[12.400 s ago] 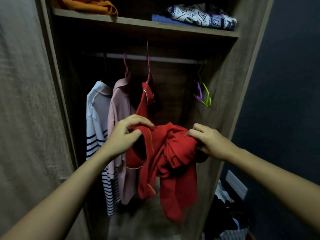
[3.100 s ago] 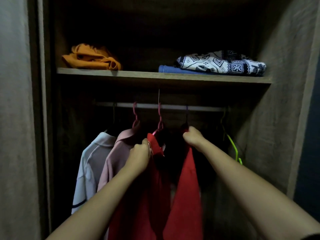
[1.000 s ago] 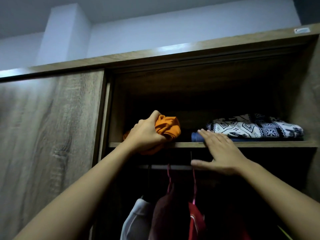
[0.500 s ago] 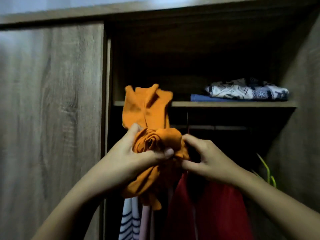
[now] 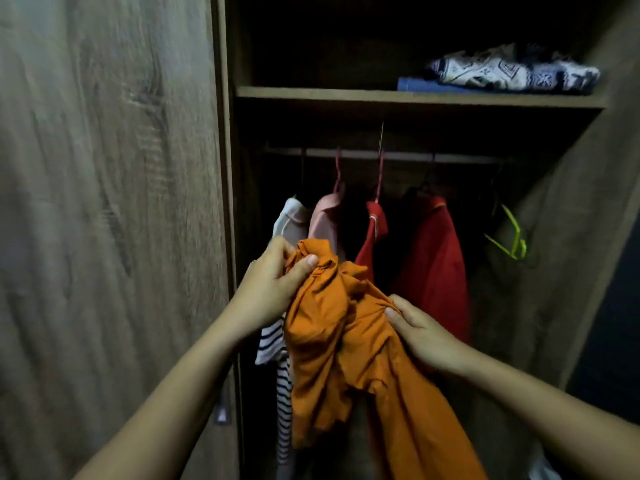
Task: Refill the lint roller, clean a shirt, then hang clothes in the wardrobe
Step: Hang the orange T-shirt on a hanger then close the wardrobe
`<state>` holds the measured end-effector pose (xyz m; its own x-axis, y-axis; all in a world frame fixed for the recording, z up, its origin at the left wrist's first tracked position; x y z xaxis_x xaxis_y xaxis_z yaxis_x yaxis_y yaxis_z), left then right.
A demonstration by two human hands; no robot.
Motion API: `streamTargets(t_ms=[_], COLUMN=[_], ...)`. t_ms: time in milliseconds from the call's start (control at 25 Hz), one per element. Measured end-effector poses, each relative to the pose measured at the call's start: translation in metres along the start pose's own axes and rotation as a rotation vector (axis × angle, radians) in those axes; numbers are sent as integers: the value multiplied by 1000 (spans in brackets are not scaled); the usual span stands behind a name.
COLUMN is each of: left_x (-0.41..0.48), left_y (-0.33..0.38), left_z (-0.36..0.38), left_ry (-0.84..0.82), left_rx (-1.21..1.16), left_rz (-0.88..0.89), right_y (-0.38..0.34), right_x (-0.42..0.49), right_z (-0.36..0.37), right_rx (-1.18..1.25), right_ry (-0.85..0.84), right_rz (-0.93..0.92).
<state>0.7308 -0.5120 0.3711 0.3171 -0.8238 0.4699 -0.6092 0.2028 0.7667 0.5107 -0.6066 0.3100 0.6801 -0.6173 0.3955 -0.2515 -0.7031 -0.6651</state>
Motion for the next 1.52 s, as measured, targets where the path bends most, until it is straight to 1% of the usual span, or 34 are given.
streamTargets(t_ms=[120, 160, 240, 320, 400, 440, 480, 560, 640, 720, 800, 880, 1000, 1080, 1160, 1240, 1360, 1440, 1520], left_x=[-8, -10, -15, -21, -28, -33, -38, -44, -44, -41, -34, -28, -19, -13, -6, -1, 2, 1, -3], left_y=[-1, 2, 11, 15, 9, 5, 3, -1, -1, 0, -3, -7, -15, -25, -38, -49, -62, -70, -73], left_z=[0, 0, 4, 18, 42, 54, 64, 78, 80, 71, 54, 33, -1, -21, -36, -44, -52, -57, -60], left_ry=[-187, -242, -307, -302, -242, -235, -250, -282, -312, -353, -413, -453, -436, -397, -324, -268, -216, -175, -133], left_rx=[-374, -431, -459, -423, -344, -330, -338, -372, -406, -411, -361, -271, -135, -118, -74, -11, 98, 185, 242], left_rz=[-43, -43, -27, -49, -87, -111, -126, -143, -157, -163, -158, -120, -35, -24, -3, 5, -2, -3, 19], right_y=[-4, -3, -1, -6, -16, -22, -28, -35, -36, -32, -26, -19, -11, -10, -14, -18, -24, -24, -23], right_x=[-11, -15, -26, -35, -41, -44, -48, -56, -61, -58, -51, -44, -34, -30, -29, -32, -35, -38, -44], right_z=[5, 6, 8, 12, 16, 17, 17, 16, 14, 10, 2, -8, -20, -29, -40, -49, -62, -73, -83], right_rx=[-1, 10, -30, -25, 178, 274, 341, 295, 94, -77, -168, -147, 50, 63, 31, 14, -109, -239, -308], right_ry=[-46, -77, -137, -84, 68, 115, 113, 56, 61, 149, 244, 346, 472, 584, 675, 657, 531, 526, 503], right_rz=[58, 70, 107, 119, 162, 199, 207, 134, 59, 34, 60, 130, 233, 278, 286, 255, 201, 227, 287])
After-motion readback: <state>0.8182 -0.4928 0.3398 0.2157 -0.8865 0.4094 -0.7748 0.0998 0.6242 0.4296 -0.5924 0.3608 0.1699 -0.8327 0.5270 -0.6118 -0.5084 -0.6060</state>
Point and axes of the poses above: each hand's wrist, its own x-axis towards the middle knuckle, its own z-axis out of the palm, y = z × x, the point moved 1 cm from there along x, towards the middle knuckle, and after that the axes turned 8 degrees about -z, right-handed, at the moved point
